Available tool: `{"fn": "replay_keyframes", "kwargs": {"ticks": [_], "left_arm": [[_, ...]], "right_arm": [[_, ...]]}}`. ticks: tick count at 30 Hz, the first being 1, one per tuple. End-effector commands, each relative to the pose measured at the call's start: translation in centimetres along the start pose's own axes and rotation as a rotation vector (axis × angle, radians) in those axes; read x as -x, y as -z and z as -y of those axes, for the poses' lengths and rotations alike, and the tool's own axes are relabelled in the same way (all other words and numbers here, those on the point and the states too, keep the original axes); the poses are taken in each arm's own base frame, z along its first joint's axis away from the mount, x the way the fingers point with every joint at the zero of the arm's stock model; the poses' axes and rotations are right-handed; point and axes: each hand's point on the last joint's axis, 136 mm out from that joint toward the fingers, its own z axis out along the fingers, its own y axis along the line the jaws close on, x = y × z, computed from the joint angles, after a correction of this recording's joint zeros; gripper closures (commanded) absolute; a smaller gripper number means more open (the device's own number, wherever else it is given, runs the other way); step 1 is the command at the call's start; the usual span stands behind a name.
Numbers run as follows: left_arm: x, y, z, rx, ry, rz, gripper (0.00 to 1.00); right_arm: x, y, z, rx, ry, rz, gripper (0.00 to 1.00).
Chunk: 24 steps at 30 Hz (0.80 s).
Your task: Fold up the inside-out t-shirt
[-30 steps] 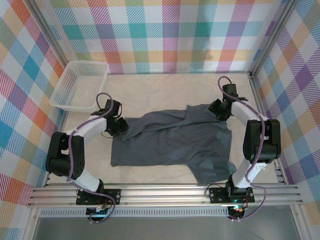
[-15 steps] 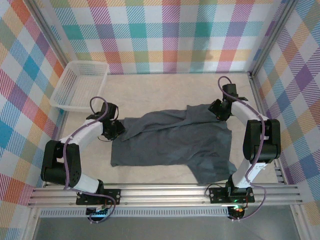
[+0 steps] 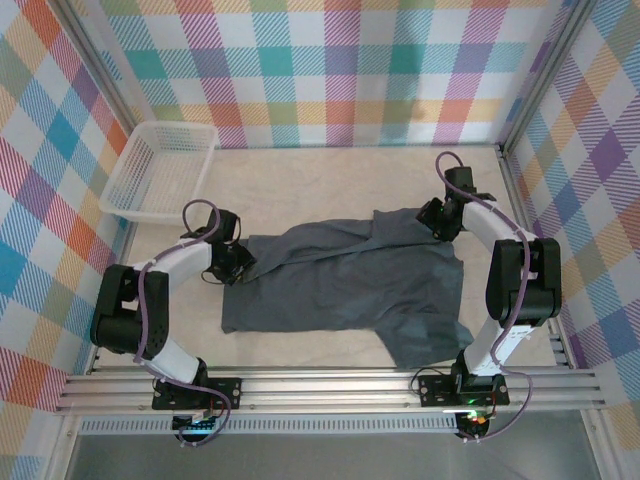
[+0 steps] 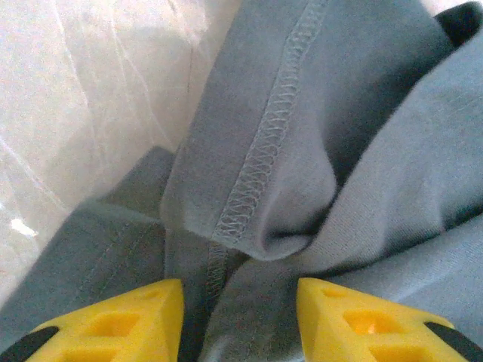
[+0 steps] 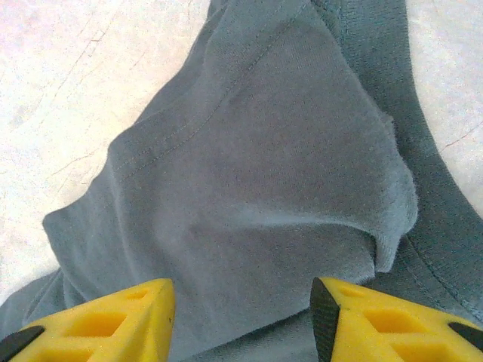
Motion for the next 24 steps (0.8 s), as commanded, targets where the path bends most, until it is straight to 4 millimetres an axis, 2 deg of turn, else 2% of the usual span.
{"fn": "replay_keyframes", "kwargs": {"ticks": [1, 6, 19, 24], "left_arm": [[-0.3, -0.6, -0.3, -0.018, 0.036, -0.021, 0.63], [-0.4, -0.5, -0.2, -0.040, 0.049, -0.027, 0.73], [-0.4, 1.1, 0.7, -0.098, 0.060, -0.026, 0.80], [-1.0, 0.7, 0.9, -0.132, 0.080, -0.054, 0.80]], "right_arm": [[0.1, 0.2, -0.7, 0.011, 0.017, -0.009, 0.49], [0.0, 0.1, -0.7, 0.010, 0.015, -0.012, 0.49], [-0.3, -0.3, -1.0, 0.002, 0.021, -0.025, 0.49], [-0.2, -0.2, -1.1, 0.003, 0.027, -0.025, 0.49]]}}
